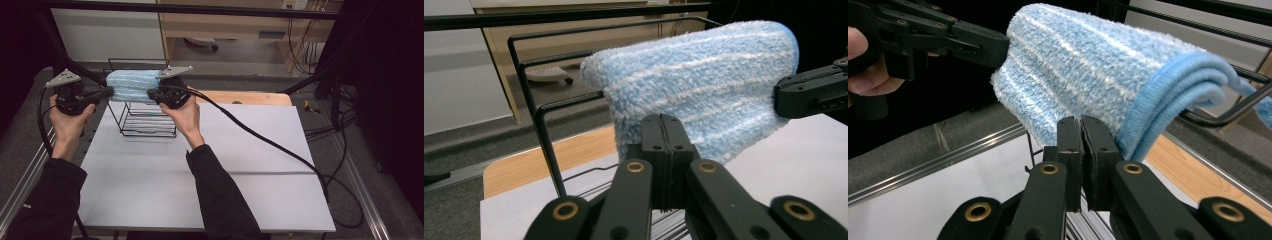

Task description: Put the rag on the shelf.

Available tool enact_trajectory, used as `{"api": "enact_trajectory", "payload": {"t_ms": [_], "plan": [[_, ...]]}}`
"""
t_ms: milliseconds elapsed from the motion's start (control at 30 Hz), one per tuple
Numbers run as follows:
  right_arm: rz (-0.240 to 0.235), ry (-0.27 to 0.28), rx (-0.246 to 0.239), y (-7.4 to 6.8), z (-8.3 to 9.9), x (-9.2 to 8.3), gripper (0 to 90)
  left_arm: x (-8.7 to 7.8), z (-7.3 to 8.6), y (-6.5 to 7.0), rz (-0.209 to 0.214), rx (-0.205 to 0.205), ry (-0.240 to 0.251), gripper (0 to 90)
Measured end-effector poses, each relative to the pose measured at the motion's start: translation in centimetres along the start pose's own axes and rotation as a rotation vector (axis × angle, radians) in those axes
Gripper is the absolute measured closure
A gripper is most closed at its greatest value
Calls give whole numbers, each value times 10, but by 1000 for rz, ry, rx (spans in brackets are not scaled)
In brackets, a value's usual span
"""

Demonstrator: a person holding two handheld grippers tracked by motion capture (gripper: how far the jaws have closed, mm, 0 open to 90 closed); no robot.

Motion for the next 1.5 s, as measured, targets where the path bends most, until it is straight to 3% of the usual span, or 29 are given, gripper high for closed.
{"api": "enact_trajectory", "payload": {"t_ms": [267, 467, 1200, 1500], "plan": [[33, 11, -19, 3, 2, 6, 858, 9, 2, -1, -15, -8, 12, 898], [23, 13, -25, 1, 3, 7, 813, 9, 3, 0, -15, -6, 4, 866], [15, 74, -29, -7, -14, -39, 594, -25, -3, 10, -47, 10, -23, 490], [29, 70, -29, -9, -15, -57, 465, -35, 3, 11, -48, 16, -21, 410]]}}
Point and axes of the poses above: each handheld gripper's, and its own axes: x roughly forward along the jaws, z roughly out of its underside, y roughly to its right, the point moved 10 cm from there along x, roughly forward along the jaws, and after that the axes turned 12 degrees about -y, right-handed, at the moved point
